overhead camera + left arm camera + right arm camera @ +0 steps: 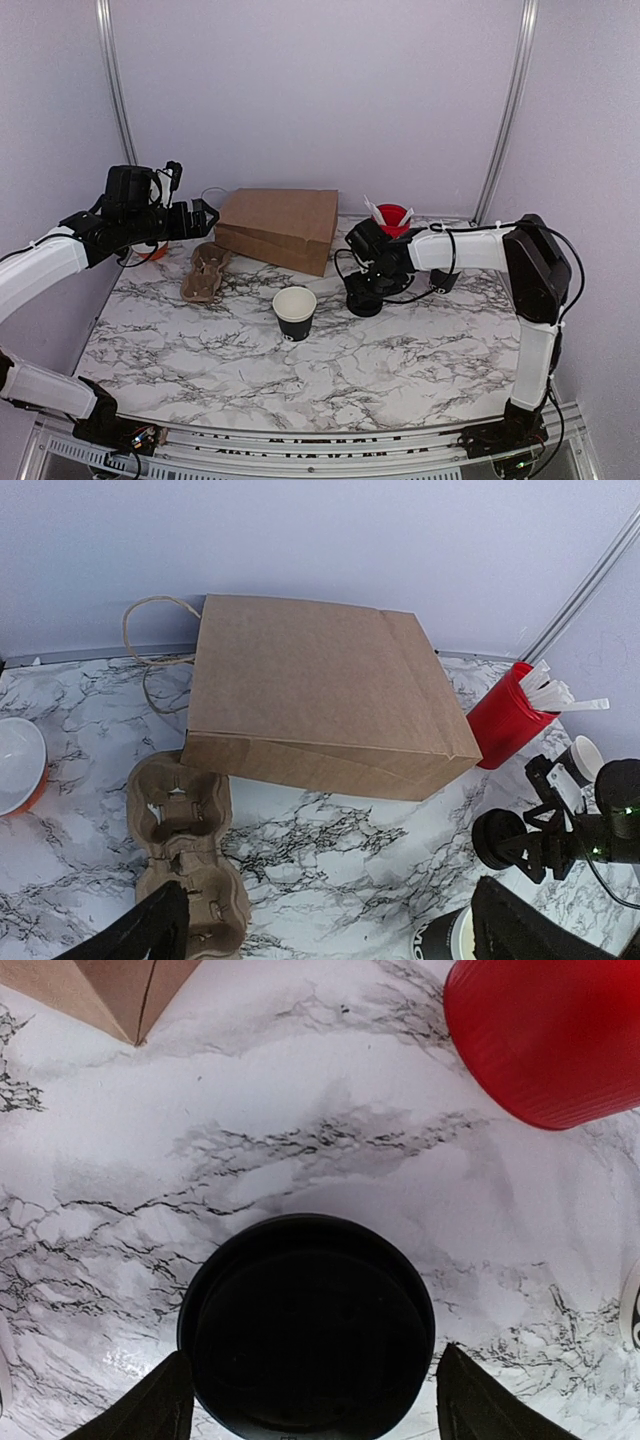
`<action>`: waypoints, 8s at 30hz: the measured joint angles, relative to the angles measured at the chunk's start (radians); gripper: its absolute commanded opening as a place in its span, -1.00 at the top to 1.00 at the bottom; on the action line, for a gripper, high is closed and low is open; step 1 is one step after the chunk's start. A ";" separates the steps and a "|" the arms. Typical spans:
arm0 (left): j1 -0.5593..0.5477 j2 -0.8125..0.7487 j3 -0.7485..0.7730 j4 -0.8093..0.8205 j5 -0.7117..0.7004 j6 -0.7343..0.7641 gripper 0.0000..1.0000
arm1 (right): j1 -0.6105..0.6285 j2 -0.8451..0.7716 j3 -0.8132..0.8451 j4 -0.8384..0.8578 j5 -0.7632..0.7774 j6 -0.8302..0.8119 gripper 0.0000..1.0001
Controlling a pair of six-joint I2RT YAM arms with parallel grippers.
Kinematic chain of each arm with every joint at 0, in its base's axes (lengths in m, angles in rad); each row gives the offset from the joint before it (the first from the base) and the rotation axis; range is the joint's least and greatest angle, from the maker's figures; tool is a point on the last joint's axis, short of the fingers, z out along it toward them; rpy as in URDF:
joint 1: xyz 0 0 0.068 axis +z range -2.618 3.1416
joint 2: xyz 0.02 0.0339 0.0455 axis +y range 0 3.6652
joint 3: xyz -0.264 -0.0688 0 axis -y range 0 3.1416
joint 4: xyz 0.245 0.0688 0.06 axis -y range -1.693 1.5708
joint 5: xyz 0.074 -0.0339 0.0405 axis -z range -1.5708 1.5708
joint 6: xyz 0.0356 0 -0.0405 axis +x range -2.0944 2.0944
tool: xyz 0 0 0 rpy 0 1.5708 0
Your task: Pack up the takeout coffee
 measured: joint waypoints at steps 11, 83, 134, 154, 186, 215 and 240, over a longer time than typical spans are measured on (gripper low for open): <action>0.000 0.003 0.000 0.000 0.000 -0.003 -0.98 | 0.000 0.029 -0.002 0.021 -0.014 0.002 -0.49; 0.003 0.012 -0.012 0.000 0.015 -0.003 -0.98 | -0.002 0.010 -0.003 0.014 -0.028 0.005 -0.62; 0.003 0.013 -0.013 0.000 0.018 -0.003 -0.99 | -0.003 -0.018 -0.003 0.016 -0.023 0.010 -0.48; 0.003 0.013 -0.013 0.000 0.033 -0.003 -0.98 | -0.026 -0.019 -0.017 0.042 -0.077 0.044 -0.56; 0.003 0.013 -0.022 0.000 0.034 -0.003 -0.98 | 0.045 0.014 0.063 -0.050 0.090 0.050 -0.61; 0.003 0.013 -0.022 0.000 0.034 -0.003 -0.98 | 0.039 0.027 0.063 -0.065 0.123 0.051 -0.30; 0.003 0.046 -0.024 0.008 0.155 -0.078 -0.98 | -0.072 -0.099 -0.128 0.122 -0.131 0.063 -0.34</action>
